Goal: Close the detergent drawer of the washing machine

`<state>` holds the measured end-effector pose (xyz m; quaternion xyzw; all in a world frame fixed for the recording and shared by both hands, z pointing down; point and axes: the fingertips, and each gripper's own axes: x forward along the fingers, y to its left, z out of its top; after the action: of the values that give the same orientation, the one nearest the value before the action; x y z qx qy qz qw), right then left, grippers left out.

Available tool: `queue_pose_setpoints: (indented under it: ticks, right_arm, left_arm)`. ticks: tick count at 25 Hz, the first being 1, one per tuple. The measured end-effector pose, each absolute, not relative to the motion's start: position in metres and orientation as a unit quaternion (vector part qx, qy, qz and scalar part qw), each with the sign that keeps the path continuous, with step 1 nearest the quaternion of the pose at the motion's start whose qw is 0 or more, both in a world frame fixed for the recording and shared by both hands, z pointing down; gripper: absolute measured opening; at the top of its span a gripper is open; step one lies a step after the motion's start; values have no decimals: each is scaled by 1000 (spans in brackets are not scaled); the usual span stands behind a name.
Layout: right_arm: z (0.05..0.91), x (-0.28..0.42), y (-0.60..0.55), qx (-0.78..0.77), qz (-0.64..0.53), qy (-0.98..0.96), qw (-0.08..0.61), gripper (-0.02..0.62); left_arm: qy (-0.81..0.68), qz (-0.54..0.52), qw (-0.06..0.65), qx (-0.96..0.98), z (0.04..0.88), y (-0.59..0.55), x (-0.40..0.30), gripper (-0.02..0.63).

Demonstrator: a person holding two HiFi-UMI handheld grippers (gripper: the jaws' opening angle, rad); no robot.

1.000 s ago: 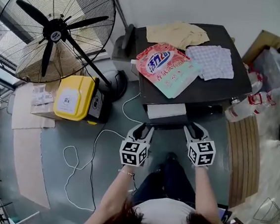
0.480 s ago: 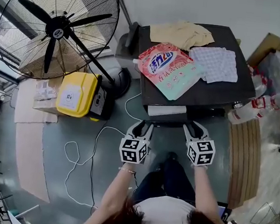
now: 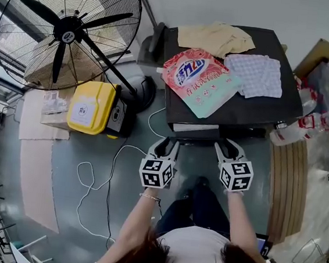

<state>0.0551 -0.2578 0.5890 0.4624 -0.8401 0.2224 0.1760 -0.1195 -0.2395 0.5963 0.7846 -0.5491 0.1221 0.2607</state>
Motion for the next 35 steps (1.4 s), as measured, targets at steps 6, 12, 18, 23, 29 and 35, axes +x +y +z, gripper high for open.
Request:
queue_pose_setpoints:
  ticks: [6,12,18,23,29,35]
  right_arm:
    - [589,54,-260,455,231,-844,163,153]
    - [590,53,-261,455,231,-846,154,156]
    - [587,51,-279,465,236,-840,149,153]
    - [588,48,-291,469,237,-837,153,153]
    - [588,48,-294,486,242,-827,142,158]
    - [588,50,-296,504,252,-815,134,176]
  left_arm:
    - [-555,120,261,781,596,-241,-121,156]
    - [-560,119,258,778,596,-242,-121,157]
    - [-578,121,263,763,593,-259,-126,153]
    - [-575,131,260,765,593,-272,-128,152]
    - [-580,126,260,762,593,-276,-129,157]
    - [-583,120,268,757,594,-279,-133,199]
